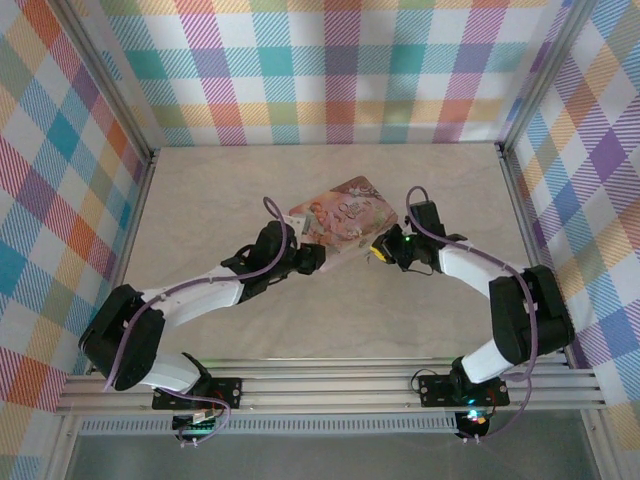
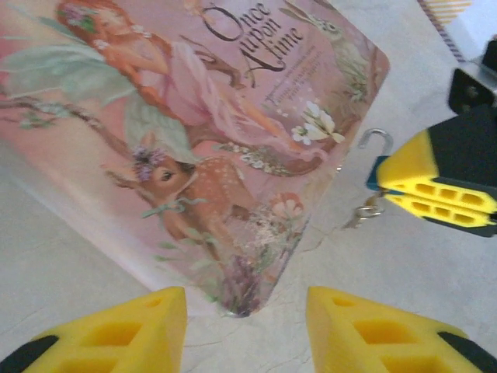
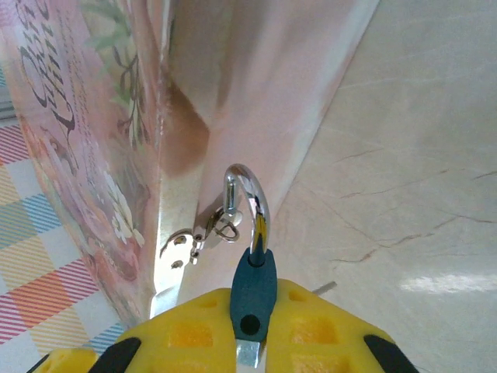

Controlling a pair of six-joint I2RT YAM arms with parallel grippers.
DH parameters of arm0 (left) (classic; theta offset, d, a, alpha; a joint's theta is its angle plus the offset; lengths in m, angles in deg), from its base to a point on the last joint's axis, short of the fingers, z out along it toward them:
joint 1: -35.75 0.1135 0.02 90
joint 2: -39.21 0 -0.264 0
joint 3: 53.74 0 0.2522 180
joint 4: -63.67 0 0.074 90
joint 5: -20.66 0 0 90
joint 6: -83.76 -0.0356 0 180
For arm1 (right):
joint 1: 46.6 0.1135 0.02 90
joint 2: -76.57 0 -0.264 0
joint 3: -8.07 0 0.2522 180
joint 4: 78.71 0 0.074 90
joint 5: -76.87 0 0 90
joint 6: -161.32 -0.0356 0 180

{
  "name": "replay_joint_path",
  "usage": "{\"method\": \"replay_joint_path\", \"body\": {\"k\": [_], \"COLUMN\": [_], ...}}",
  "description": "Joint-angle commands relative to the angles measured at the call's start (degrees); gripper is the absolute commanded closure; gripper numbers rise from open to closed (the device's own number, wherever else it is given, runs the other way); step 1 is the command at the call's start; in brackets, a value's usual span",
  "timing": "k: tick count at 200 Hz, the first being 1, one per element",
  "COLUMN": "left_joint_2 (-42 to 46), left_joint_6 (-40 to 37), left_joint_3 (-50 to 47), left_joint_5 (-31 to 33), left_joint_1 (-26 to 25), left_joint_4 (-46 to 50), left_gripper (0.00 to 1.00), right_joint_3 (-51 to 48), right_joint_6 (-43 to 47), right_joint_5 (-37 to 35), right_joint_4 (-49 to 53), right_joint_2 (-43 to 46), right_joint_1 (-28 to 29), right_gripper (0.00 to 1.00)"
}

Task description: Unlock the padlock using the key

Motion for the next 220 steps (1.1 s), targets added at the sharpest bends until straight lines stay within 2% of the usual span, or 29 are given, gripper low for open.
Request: {"method": "replay_joint_path", "body": {"k": [1, 7, 19, 23, 49, 81, 110, 158, 220], "left_joint_2": [2.83, 3.42, 4.83, 5.31, 8.51, 11.80, 14.10, 19.12, 22.32], "left_joint_6": [-0.15, -0.11, -0.13, -0.12, 0.43, 2.94, 6.21, 12.38, 13.80], "left_joint_3": [1.59, 1.91, 2.20, 2.30, 2.84, 3.55, 3.81, 2.79, 2.15], "left_joint_5": [5.14, 5.96, 7.74, 8.29, 11.47, 16.08, 18.82, 21.10, 22.65], "left_joint_1": [0.86, 0.90, 1.10, 1.20, 1.76, 2.24, 2.44, 2.58, 2.57], "left_joint_4": [7.12, 8.46, 11.04, 11.75, 17.07, 25.81, 32.95, 41.56, 43.57], "left_gripper": [0.50, 0.44, 0.06, 0.00, 0.00, 0.00, 0.00, 0.00, 0.00], "right_joint_3": [3.78, 4.58, 5.25, 5.31, 4.52, 2.18, 3.64, 6.16, 4.56], "right_joint_6": [7.84, 9.97, 13.15, 14.13, 19.13, 21.99, 24.25, 26.92, 27.13], "right_joint_5": [3.10, 4.11, 6.06, 6.55, 6.29, 5.33, 7.04, 7.24, 4.15], "right_joint_4": [6.28, 8.04, 11.24, 12.19, 16.86, 17.96, 16.92, 17.03, 17.15], "right_joint_2": [1.38, 1.13, 0.87, 0.81, 2.60, 3.32, -0.83, -7.36, -4.29], "right_joint_1": [-0.84, -0.78, -0.52, -0.33, 2.64, 8.38, 14.26, 18.19, 18.23], "right_gripper": [1.00, 1.00, 1.00, 1.00, 0.99, 0.96, 0.94, 0.87, 0.54]}}
